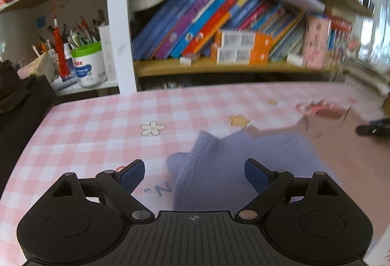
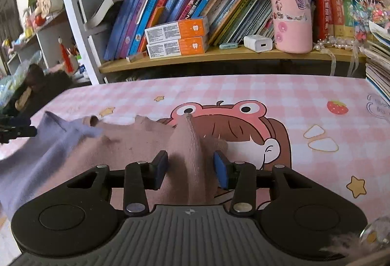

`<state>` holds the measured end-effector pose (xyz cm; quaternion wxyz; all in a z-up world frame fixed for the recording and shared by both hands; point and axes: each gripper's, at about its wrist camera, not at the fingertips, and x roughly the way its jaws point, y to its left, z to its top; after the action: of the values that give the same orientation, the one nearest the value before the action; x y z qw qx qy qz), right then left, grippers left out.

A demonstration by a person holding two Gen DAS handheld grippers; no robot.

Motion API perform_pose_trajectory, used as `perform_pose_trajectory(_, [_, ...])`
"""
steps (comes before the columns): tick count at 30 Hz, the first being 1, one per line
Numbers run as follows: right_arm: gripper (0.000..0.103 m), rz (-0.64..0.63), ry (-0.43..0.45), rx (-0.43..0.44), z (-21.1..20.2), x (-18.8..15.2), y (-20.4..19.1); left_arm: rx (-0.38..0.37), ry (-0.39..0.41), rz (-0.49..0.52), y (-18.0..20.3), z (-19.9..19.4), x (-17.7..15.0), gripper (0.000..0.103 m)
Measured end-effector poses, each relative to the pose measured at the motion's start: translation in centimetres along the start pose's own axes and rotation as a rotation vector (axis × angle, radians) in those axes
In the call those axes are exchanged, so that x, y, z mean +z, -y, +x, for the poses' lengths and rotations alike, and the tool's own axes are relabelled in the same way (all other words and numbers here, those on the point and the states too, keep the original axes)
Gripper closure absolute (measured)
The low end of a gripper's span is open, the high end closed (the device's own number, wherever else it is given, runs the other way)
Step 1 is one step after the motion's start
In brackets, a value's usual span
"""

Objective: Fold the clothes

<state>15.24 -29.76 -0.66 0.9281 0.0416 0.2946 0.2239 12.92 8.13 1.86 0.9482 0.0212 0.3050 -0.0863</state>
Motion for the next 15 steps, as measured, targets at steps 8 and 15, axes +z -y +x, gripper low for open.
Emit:
perform_pose_trajectory(8, [0.096,-0.011,0.046,0.023,-1.3,-0.1,0.0,-0.07,-0.018,-0.031,-1.0,-0.1,-0.9,0.089])
perform_pose_trajectory(15, [0.097,0.058,0.2,0.101,-4.5,1.0,0.7,-0.16,0.169,-0.182,-2.4,-4.4,-0.1,0.099])
